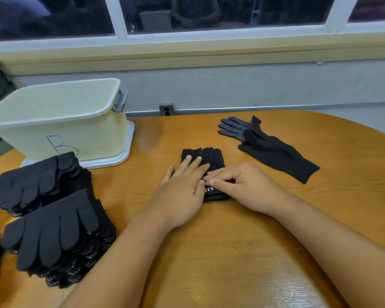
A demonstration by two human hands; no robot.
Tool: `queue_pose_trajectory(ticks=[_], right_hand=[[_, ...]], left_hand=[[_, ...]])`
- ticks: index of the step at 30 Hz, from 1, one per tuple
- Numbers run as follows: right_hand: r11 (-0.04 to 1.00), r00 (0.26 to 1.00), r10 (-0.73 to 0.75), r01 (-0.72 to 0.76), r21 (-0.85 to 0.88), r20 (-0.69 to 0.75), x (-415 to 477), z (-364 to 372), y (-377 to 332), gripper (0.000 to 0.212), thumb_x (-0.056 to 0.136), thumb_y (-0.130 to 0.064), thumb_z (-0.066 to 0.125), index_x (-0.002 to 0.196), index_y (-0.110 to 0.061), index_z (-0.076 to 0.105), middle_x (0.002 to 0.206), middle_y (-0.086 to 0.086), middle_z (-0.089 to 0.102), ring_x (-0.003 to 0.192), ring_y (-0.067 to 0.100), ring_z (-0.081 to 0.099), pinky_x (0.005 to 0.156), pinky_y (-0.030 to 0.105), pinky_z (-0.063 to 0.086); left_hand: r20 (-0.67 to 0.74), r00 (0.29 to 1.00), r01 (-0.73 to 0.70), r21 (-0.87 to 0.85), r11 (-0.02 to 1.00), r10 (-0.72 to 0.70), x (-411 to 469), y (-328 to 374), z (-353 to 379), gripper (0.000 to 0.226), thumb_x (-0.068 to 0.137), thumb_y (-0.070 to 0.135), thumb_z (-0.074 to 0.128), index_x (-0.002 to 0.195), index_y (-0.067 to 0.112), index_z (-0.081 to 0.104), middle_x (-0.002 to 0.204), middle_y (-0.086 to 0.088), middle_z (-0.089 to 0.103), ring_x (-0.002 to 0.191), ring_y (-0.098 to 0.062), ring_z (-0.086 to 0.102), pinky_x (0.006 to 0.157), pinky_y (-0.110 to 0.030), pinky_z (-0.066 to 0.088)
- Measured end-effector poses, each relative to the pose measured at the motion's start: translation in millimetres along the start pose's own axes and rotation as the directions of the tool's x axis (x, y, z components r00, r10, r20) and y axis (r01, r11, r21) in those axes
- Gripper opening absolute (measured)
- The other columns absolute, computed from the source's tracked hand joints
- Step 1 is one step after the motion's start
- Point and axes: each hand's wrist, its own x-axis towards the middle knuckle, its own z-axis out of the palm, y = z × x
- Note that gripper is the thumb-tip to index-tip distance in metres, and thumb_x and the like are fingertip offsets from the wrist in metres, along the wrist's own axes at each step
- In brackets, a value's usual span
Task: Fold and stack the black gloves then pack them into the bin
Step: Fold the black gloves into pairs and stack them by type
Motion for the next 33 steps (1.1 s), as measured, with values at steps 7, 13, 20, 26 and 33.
queue_pose_trajectory(ticks=[7, 13, 20, 26, 33], right_hand=[[0.952, 0.999, 0.006, 0.009, -0.305, 0.048, 11.5, -4.2, -3.1, 0.063, 0.103, -0.039, 0.062, 0.162, -0.041, 0.039, 0.168, -0.023, 0.031, 0.153, -0.004, 0.027, 0.124, 0.023, 0.026], [0.849, 0.978, 0.125, -0.017, -0.528, 0.169, 15.5, -5.9, 3.2, 0.085, 0.091, -0.064, 0.018, 0.171, -0.037, 0.005, 0.178, -0.019, -0.007, 0.162, 0.000, -0.010, 0.135, 0.039, 0.002], [0.811, 0.988, 0.112, -0.030, -0.584, 0.104, 11.2, -1.5, 3.7, 0.081, 0.096, -0.060, 0.021, 0.172, -0.034, 0.008, 0.179, -0.015, -0.006, 0.163, 0.005, -0.009, 0.135, 0.044, 0.003], [0.812, 0.991, 0.102, -0.031, -0.582, 0.090, 9.8, -1.3, 6.7, 0.078, 0.099, -0.056, 0.023, 0.172, -0.033, 0.009, 0.178, -0.015, -0.007, 0.163, 0.004, -0.010, 0.134, 0.044, 0.002], [0.814, 0.991, 0.097, -0.024, -0.580, 0.096, 10.1, -1.7, 8.1, 0.074, 0.103, -0.053, 0.028, 0.172, -0.033, 0.009, 0.178, -0.016, -0.008, 0.163, 0.004, -0.010, 0.134, 0.044, 0.001]], left_hand=[[0.052, 0.998, 0.014, 0.106, 0.994, -0.020, 3.8, 0.6, -0.8, 0.056, 0.112, 0.043, 0.023, 0.166, 0.051, 0.014, 0.178, 0.013, -0.004, 0.162, -0.012, -0.017, 0.132, -0.050, -0.005], [0.030, 1.000, 0.003, 0.117, 0.993, -0.006, 4.1, -1.8, 0.3, 0.055, 0.111, 0.048, 0.025, 0.165, 0.053, 0.016, 0.178, 0.012, -0.005, 0.163, -0.013, -0.016, 0.132, -0.051, -0.003], [-0.410, 0.911, -0.094, -0.287, 0.953, -0.034, -23.1, -12.5, -2.0, 0.033, 0.109, 0.030, 0.053, 0.141, 0.033, 0.059, 0.154, 0.019, 0.049, 0.153, 0.000, 0.028, 0.124, -0.027, 0.025], [-0.445, 0.835, 0.175, -0.341, 0.924, -0.322, -43.2, -23.1, -5.0, 0.026, 0.099, 0.014, 0.062, 0.119, 0.030, 0.059, 0.110, 0.025, 0.051, 0.110, -0.001, 0.050, 0.091, -0.024, 0.048], [-0.426, 0.861, 0.229, -0.163, 0.960, -0.278, -21.1, -27.8, -5.2, 0.029, 0.102, 0.035, 0.061, 0.131, 0.034, 0.062, 0.104, 0.020, 0.052, 0.105, -0.007, 0.046, 0.095, -0.039, 0.049]])
